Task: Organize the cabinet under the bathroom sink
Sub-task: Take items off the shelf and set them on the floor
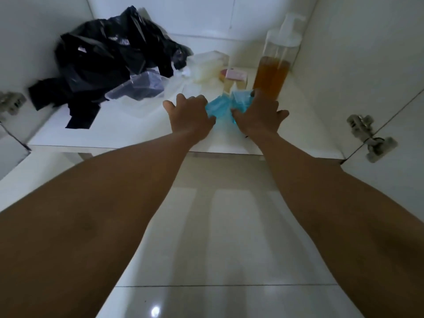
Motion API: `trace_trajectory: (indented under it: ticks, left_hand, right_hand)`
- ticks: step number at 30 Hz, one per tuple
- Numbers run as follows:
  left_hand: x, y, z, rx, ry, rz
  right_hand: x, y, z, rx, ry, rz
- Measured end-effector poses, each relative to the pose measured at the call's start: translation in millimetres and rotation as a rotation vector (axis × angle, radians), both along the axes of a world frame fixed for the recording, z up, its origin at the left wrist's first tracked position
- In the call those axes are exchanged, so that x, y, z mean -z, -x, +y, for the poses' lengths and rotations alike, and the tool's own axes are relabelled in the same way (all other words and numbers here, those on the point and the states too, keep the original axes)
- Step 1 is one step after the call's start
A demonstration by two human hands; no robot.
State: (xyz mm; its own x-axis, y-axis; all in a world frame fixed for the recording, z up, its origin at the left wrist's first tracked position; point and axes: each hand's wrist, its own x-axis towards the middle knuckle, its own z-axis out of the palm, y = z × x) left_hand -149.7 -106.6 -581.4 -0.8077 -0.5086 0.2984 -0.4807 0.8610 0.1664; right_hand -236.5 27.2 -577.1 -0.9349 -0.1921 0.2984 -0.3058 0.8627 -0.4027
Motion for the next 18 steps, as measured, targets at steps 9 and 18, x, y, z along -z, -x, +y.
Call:
trace_trajectory:
  ticks: [9, 18]
  left_hand:
    - [-68, -58, -10, 0.217, -0.144, 0.071]
    - [-83, -82, 50, 0.503, -0.156, -0.319]
  right_hand:
    - [-57, -51, 30, -0.284, -0.016, 0.017]
    - [-96, -87, 87, -0.325, -0.351, -0.547]
